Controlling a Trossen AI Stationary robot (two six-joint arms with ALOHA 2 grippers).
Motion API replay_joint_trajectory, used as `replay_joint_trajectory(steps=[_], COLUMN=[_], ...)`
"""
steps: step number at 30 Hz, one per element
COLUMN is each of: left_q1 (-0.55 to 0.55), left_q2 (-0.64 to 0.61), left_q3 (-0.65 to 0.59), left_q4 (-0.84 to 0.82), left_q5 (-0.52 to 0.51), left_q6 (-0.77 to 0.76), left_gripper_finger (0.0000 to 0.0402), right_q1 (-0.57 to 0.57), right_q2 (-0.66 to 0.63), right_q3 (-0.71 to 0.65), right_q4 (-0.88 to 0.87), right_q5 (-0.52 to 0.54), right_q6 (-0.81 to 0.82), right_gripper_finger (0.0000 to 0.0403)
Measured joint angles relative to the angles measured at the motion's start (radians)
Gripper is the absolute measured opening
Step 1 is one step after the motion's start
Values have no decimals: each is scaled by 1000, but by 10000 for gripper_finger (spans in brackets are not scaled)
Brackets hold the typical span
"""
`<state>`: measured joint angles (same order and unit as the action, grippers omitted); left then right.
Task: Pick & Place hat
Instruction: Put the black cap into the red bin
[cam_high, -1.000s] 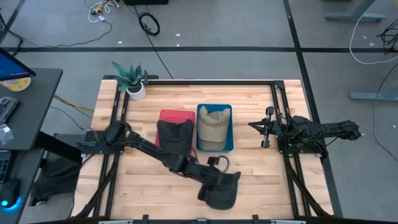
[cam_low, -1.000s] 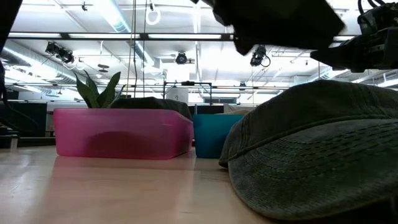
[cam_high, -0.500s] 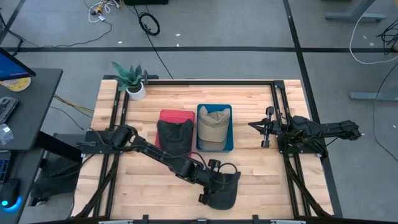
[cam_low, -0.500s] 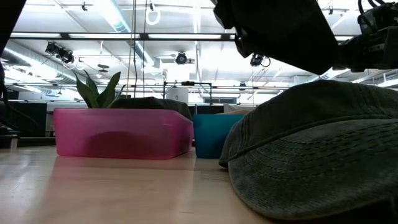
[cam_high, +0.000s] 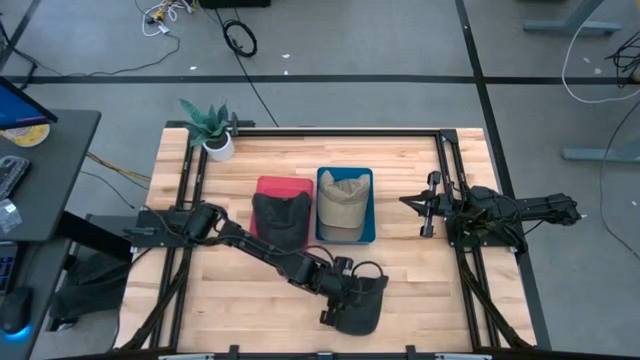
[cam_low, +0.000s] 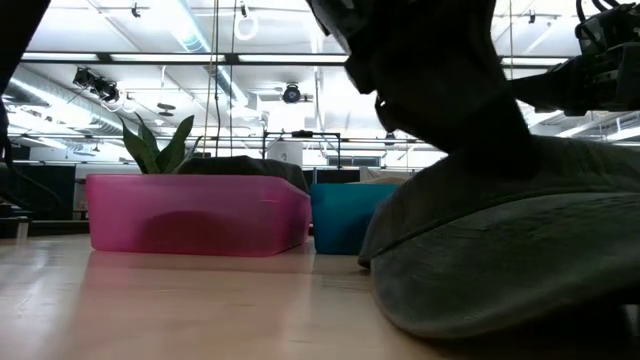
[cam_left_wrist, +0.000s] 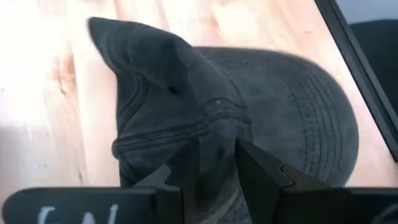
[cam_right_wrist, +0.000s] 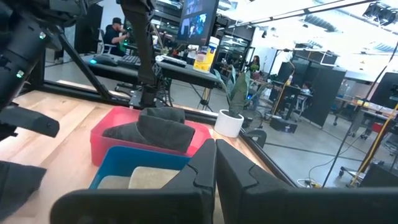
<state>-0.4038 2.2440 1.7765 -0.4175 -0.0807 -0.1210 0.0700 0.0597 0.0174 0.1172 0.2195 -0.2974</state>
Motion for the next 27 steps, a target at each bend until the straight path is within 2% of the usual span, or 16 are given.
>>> replay_joint_trajectory(steps=[13, 16, 21, 27], left_q1=[4, 5, 10, 15], left_q2=[14, 15, 14, 15], left_q3=[0, 0, 0, 0], left_q4=[-3, -11, -13, -15], left_q5=[47, 73, 127, 133], left_q6=[5, 27, 59, 55], left_gripper_finger=[108, 88, 17, 8], right_q1=[0, 0, 0, 0], right_q2=[0, 0, 0, 0], right_q3=[0, 0, 0, 0], right_q4=[2, 2, 1, 1], right_q5=[0, 0, 0, 0], right_q6=[0, 0, 0, 0], right_gripper_finger=[13, 13, 13, 13])
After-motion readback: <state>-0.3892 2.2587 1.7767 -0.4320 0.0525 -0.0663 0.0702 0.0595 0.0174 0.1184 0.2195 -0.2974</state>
